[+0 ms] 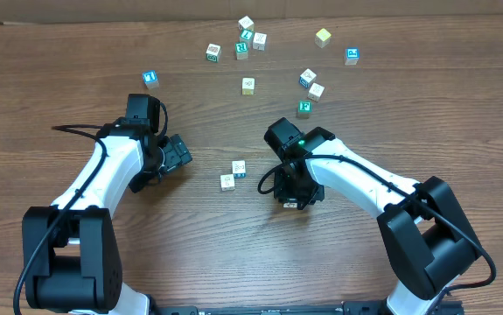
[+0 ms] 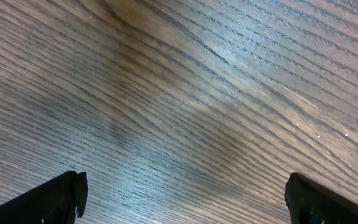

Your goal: Form a circle

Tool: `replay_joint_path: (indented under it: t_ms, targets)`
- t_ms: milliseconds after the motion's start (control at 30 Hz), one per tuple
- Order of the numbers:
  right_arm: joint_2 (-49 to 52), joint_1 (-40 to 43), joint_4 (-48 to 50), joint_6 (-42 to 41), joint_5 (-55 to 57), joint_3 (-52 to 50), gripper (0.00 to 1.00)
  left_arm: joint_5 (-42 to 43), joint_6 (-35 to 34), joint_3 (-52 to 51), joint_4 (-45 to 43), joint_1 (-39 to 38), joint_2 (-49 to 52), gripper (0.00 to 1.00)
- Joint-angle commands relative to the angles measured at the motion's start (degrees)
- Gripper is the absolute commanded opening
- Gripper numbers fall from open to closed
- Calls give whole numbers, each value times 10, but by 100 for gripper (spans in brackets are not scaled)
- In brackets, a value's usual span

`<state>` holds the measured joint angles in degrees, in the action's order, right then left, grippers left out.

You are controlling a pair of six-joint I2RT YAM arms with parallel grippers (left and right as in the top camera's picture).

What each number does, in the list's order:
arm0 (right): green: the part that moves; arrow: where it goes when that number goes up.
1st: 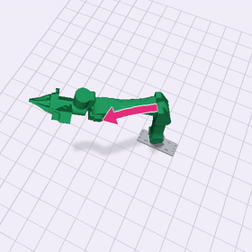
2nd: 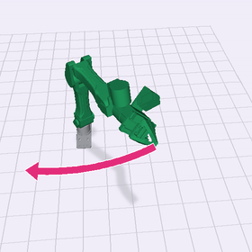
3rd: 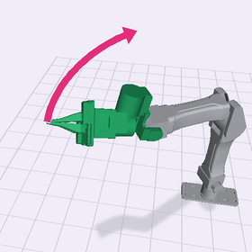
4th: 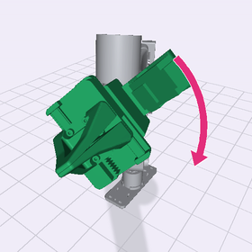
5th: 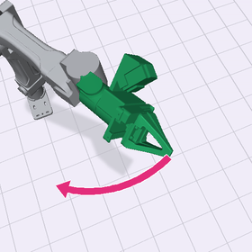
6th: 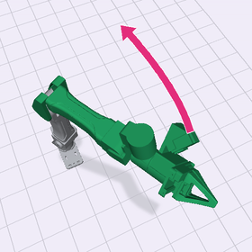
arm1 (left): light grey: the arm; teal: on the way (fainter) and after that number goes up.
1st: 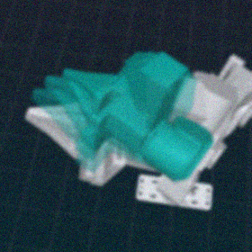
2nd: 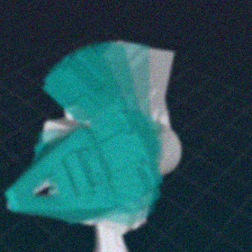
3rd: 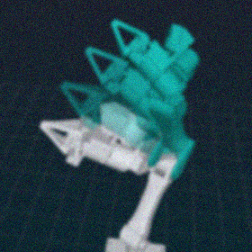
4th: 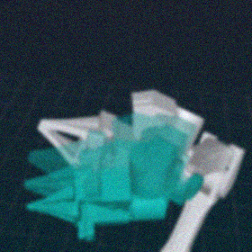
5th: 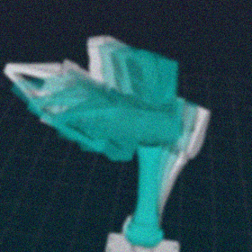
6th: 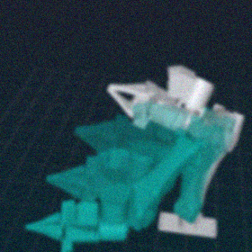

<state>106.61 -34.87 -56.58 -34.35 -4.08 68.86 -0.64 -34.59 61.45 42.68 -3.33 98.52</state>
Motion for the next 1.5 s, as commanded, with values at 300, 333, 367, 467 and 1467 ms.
replay_joint_path:
  t_ms: [300,333,367,467,1467]
  targets:
    - [-3,-1,-1,-2,6,-3,35,2,-10,9,1,-1,5,100]
    - [-3,-1,-1,-2,6,-3,36,2,-10,9,1,-1,5,100]
    - [-3,-1,-1,-2,6,-3,36,2,-10,9,1,-1,5,100]
    - [-3,-1,-1,-2,6,-3,42,2,-10,9,1,-1,5,100]
    - [-3,-1,3,-1,6,-3,40,2,-10,9,1,-1,5,100]
